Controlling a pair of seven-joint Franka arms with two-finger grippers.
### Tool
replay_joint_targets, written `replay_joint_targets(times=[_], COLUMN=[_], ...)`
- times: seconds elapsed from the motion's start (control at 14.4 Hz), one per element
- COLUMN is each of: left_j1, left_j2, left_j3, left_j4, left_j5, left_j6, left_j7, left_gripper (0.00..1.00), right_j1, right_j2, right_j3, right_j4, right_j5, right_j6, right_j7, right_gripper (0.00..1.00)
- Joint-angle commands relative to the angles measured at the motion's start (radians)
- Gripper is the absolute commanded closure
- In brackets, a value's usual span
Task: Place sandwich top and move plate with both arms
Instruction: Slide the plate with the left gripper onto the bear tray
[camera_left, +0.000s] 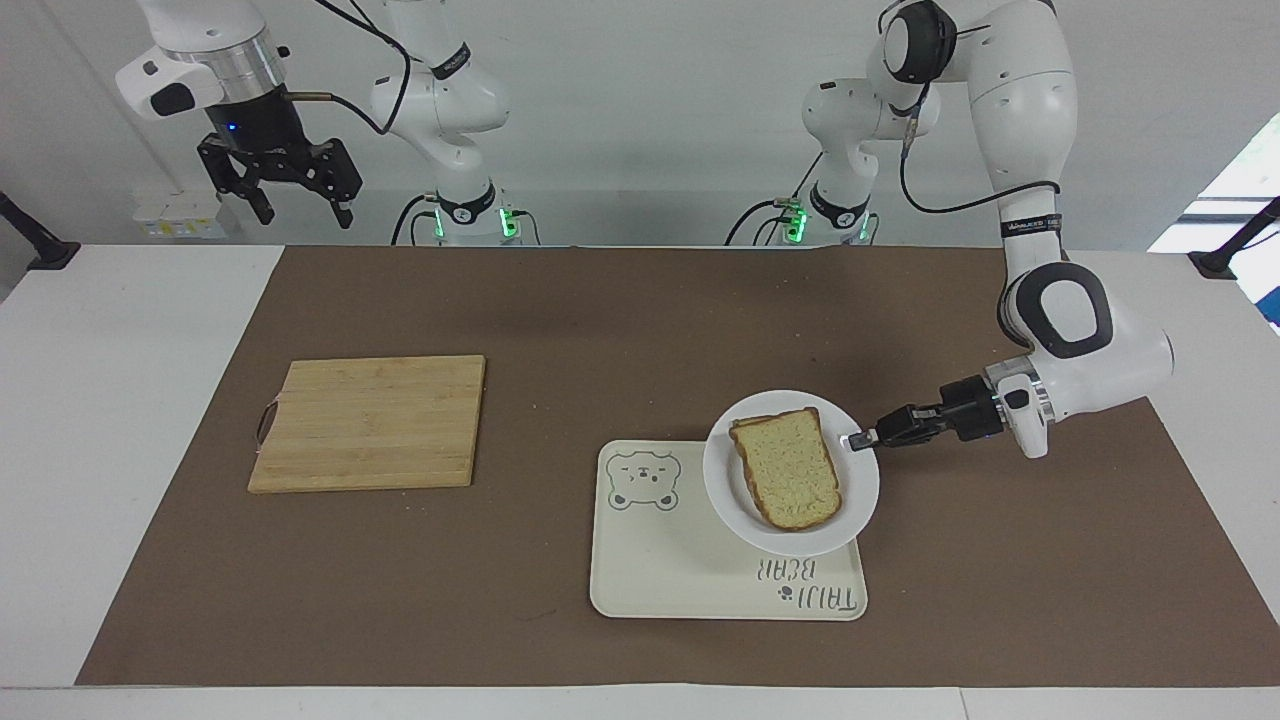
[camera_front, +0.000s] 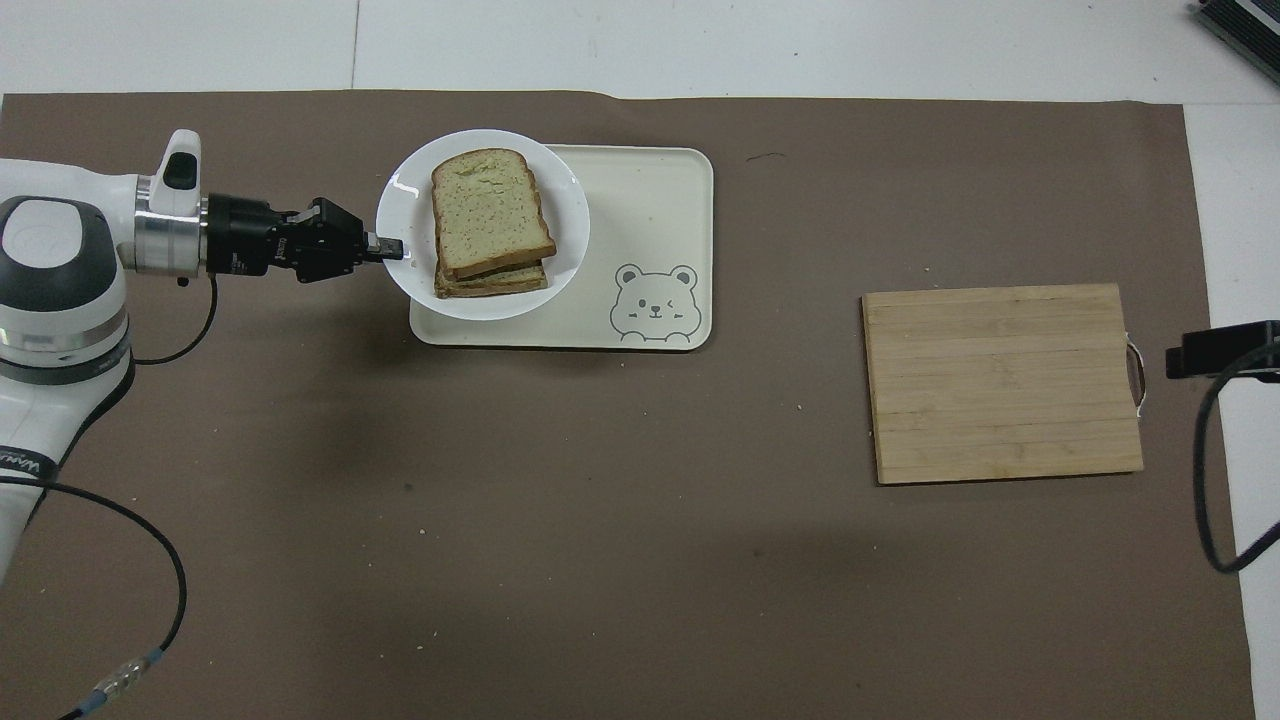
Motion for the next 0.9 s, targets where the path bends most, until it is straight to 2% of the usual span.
replay_joint_targets(times=[0.0, 0.42, 0.83], left_j1=[0.015, -0.040, -0.117], left_j2=[0.057, 0.097, 0.114], left_j3=[-0.011, -0.019, -0.021], left_j4=[0.071, 0.077, 0.028], left_j5=[-0.027, -0.043, -0.047], left_j6=[0.011, 0.097, 0.200], left_j7=[-0.013, 0.005, 0.084], left_gripper=[1.00, 1.00, 1.00], right_j1=[-0.008, -0.008, -0.008], right_j2=[-0.014, -0.016, -0.014], right_j3=[0.007, 0.007, 0.007], right_j4=[-0.018, -0.018, -0.018], right_j5=[0.000, 0.000, 0.000], right_j6=[0.001, 0.001, 0.001], right_j7=[0.018, 0.018, 0.018], right_gripper=[0.00, 0.00, 0.00])
